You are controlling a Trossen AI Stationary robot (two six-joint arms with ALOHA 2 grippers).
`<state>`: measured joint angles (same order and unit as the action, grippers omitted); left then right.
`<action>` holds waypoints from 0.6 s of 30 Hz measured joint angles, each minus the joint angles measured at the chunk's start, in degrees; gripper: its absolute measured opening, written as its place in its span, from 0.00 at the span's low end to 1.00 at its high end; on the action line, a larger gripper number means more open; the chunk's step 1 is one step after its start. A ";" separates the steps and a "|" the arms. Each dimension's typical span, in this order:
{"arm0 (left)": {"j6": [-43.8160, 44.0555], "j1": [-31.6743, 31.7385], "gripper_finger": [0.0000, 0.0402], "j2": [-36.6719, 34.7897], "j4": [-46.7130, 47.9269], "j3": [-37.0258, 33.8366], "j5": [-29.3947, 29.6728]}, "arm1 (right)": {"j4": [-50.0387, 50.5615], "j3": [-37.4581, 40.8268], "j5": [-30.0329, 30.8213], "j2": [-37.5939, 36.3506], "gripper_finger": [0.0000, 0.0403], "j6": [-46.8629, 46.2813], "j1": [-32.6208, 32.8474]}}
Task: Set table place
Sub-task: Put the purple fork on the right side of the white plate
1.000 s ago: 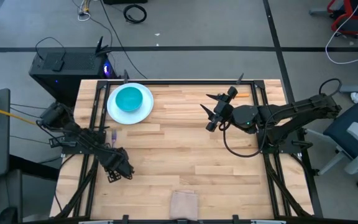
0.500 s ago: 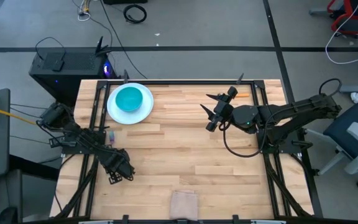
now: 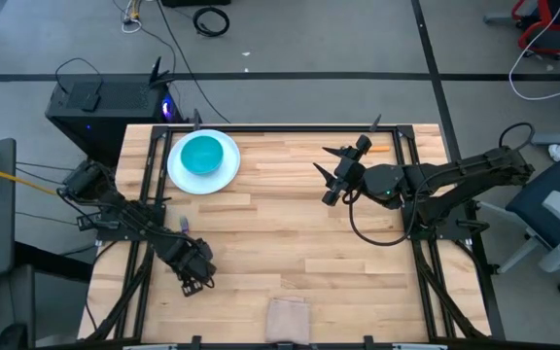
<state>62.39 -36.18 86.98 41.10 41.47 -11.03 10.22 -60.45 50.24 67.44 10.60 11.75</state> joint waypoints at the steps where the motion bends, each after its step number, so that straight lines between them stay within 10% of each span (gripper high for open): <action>1: 0.02 0.00 0.03 0.00 0.06 0.00 0.01 | 0.00 0.00 0.00 0.00 0.53 -0.01 0.01; 12: 1.91 0.00 0.03 -0.26 16.11 8.97 0.77 | -1.31 0.00 0.02 0.00 0.53 0.01 0.00; 18: 31.32 0.02 0.02 -0.37 27.93 13.46 3.93 | -1.29 0.00 0.01 0.00 0.53 0.01 0.00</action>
<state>93.70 -36.16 86.61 69.02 54.94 -7.10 8.93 -60.45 50.25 67.44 10.61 11.75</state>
